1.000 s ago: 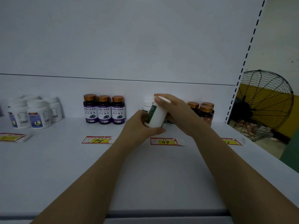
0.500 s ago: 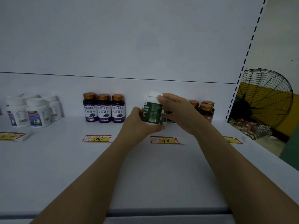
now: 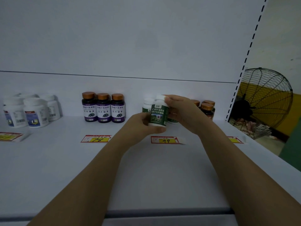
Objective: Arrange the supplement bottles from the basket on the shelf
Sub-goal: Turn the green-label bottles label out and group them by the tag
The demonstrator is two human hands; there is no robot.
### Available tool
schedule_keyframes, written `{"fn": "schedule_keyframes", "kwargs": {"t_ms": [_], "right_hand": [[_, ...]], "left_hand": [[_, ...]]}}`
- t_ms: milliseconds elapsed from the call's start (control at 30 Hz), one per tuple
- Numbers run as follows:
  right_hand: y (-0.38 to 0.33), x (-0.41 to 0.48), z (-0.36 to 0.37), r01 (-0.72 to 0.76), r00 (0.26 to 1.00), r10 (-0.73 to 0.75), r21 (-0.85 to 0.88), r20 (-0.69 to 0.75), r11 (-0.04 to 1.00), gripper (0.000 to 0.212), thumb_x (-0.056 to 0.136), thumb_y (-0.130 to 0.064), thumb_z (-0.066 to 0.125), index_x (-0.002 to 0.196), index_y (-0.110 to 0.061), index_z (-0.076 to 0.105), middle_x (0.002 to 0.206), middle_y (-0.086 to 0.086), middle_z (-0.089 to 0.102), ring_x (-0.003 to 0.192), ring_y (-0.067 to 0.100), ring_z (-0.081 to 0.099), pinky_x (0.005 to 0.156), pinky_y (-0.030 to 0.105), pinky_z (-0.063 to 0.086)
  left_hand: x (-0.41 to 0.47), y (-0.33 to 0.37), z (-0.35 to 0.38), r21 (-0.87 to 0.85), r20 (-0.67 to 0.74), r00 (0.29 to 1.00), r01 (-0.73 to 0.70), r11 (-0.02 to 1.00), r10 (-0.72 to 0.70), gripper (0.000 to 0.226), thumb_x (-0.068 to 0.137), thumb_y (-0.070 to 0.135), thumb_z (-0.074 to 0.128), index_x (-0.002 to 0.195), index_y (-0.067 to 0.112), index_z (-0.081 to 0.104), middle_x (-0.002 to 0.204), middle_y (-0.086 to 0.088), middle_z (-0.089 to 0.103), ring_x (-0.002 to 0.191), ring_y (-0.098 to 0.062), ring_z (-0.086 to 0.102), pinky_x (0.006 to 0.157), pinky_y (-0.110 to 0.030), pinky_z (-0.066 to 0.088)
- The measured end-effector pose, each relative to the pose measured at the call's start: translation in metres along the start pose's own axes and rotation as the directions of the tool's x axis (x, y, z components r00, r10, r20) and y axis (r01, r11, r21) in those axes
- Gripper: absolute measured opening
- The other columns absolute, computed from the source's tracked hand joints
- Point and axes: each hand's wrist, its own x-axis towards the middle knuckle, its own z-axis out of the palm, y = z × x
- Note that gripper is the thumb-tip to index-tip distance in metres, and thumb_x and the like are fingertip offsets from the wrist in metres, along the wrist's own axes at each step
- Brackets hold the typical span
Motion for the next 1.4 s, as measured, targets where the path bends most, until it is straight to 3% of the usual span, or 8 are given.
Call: {"fn": "schedule_keyframes", "kwargs": {"t_ms": [167, 467, 633, 800, 1067, 1167, 1233, 1400], "right_hand": [[0.004, -0.001, 0.005, -0.050, 0.995, 0.051, -0.018, 0.081, 0.999, 0.035, 0.100, -0.024, 0.043, 0.130, -0.008, 0.053, 0.122, 0.014, 0.062, 0.113, 0.030, 0.059, 0.098, 0.039, 0.050], [0.003, -0.001, 0.009, -0.034, 0.999, 0.035, -0.067, 0.017, 0.997, 0.033, 0.097, -0.023, 0.052, 0.121, -0.003, 0.059, 0.113, 0.015, 0.067, 0.104, 0.025, 0.065, 0.091, 0.035, 0.054], [-0.007, -0.009, 0.030, 0.208, 0.967, -0.245, -0.349, -0.065, 0.914, 0.034, 0.085, -0.022, 0.068, 0.117, -0.015, 0.059, 0.112, -0.002, 0.066, 0.103, 0.012, 0.062, 0.085, 0.027, 0.055], [-0.003, -0.020, 0.055, 0.502, 0.846, -0.531, -0.419, 0.056, 0.756, 0.042, 0.077, -0.012, 0.077, 0.111, -0.010, 0.053, 0.116, -0.001, 0.062, 0.110, 0.011, 0.059, 0.091, 0.022, 0.052], [0.002, -0.021, 0.065, 0.617, 0.756, -0.648, -0.425, 0.089, 0.662, 0.041, 0.079, -0.011, 0.076, 0.112, -0.011, 0.053, 0.116, -0.003, 0.060, 0.112, 0.013, 0.057, 0.097, 0.032, 0.050], [-0.007, -0.020, 0.057, 0.564, 0.803, -0.593, -0.384, 0.050, 0.731, 0.042, 0.080, -0.008, 0.074, 0.116, -0.014, 0.055, 0.119, -0.002, 0.062, 0.114, 0.010, 0.058, 0.096, 0.025, 0.050], [-0.017, -0.019, 0.047, 0.456, 0.874, -0.485, -0.327, -0.010, 0.828, 0.041, 0.081, -0.009, 0.072, 0.119, -0.016, 0.057, 0.117, -0.002, 0.065, 0.111, 0.010, 0.061, 0.093, 0.025, 0.052], [-0.020, -0.011, 0.017, -0.009, 0.995, 0.000, -0.088, -0.101, 0.996, 0.037, 0.087, -0.034, 0.065, 0.109, -0.004, 0.065, 0.102, 0.012, 0.072, 0.094, 0.025, 0.070, 0.087, 0.039, 0.057]], "left_hand": [[0.003, -0.007, 0.001, 0.072, -0.109, 0.994, 0.018, 0.997, -0.010, 0.053, 0.064, 0.029, 0.085, 0.104, 0.025, 0.050, 0.088, 0.015, 0.060, 0.083, 0.001, 0.059, 0.067, -0.012, 0.044], [0.006, -0.011, 0.002, 0.136, -0.121, 0.993, 0.017, 0.991, 0.000, 0.050, 0.067, 0.026, 0.083, 0.104, 0.024, 0.050, 0.096, 0.010, 0.061, 0.085, -0.003, 0.059, 0.068, -0.012, 0.043], [0.009, -0.018, -0.004, 0.211, -0.248, 0.963, -0.052, 0.976, 0.105, 0.053, 0.072, 0.012, 0.078, 0.119, 0.014, 0.052, 0.110, 0.004, 0.060, 0.098, -0.009, 0.054, 0.072, -0.013, 0.040], [0.007, -0.016, -0.011, 0.202, -0.484, 0.820, -0.235, 0.951, 0.305, 0.052, 0.076, 0.001, 0.073, 0.123, 0.012, 0.052, 0.104, 0.011, 0.055, 0.091, -0.003, 0.051, 0.068, 0.000, 0.040], [0.006, -0.013, -0.013, 0.129, -0.590, 0.746, -0.290, 0.948, 0.308, 0.042, 0.082, 0.003, 0.067, 0.119, 0.017, 0.054, 0.104, 0.010, 0.054, 0.098, -0.010, 0.052, 0.076, -0.011, 0.047], [0.008, -0.014, -0.013, 0.168, -0.511, 0.801, -0.264, 0.950, 0.314, 0.055, 0.073, 0.007, 0.077, 0.122, 0.012, 0.054, 0.112, 0.007, 0.058, 0.104, -0.011, 0.053, 0.081, -0.012, 0.047], [0.009, -0.012, -0.012, 0.100, -0.363, 0.893, -0.247, 0.964, 0.266, 0.062, 0.067, 0.013, 0.082, 0.122, 0.012, 0.054, 0.117, 0.001, 0.063, 0.106, -0.014, 0.059, 0.088, -0.024, 0.052], [0.002, 0.007, -0.003, -0.115, -0.056, 0.998, -0.049, 0.992, 0.042, 0.038, 0.065, 0.041, 0.077, 0.095, 0.025, 0.060, 0.086, 0.007, 0.071, 0.074, -0.004, 0.070, 0.069, -0.015, 0.055]]}}
